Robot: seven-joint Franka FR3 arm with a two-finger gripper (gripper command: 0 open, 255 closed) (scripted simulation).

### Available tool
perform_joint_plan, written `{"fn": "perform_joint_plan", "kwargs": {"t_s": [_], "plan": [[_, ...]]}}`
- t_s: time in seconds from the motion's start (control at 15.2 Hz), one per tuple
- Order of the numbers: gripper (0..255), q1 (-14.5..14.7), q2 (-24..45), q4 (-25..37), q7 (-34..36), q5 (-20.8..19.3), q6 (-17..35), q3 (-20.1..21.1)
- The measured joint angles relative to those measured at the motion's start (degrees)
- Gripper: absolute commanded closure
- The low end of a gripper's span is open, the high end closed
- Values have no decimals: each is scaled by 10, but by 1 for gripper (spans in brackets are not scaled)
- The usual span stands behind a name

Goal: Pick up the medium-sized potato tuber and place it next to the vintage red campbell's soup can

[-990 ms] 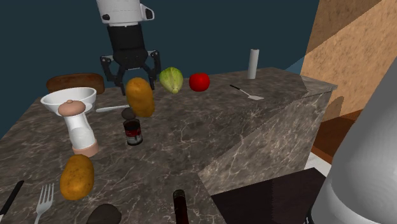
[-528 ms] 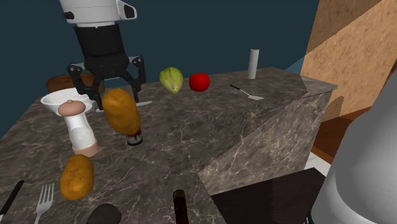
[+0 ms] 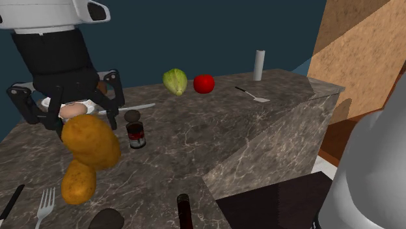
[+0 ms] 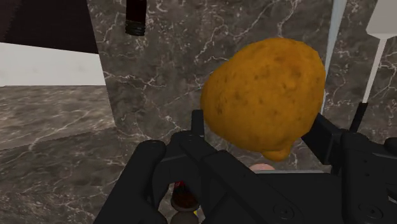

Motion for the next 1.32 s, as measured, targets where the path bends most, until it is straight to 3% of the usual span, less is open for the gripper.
{"fn": "perform_joint_plan", "kwargs": {"t_s": [0.46, 0.99, 1.32], "plan": [[255, 39, 28, 33, 106, -7, -12, 63], [255, 97, 123, 118, 251, -65, -34, 135], [255, 104, 137, 100, 267, -75, -8, 139]]}}
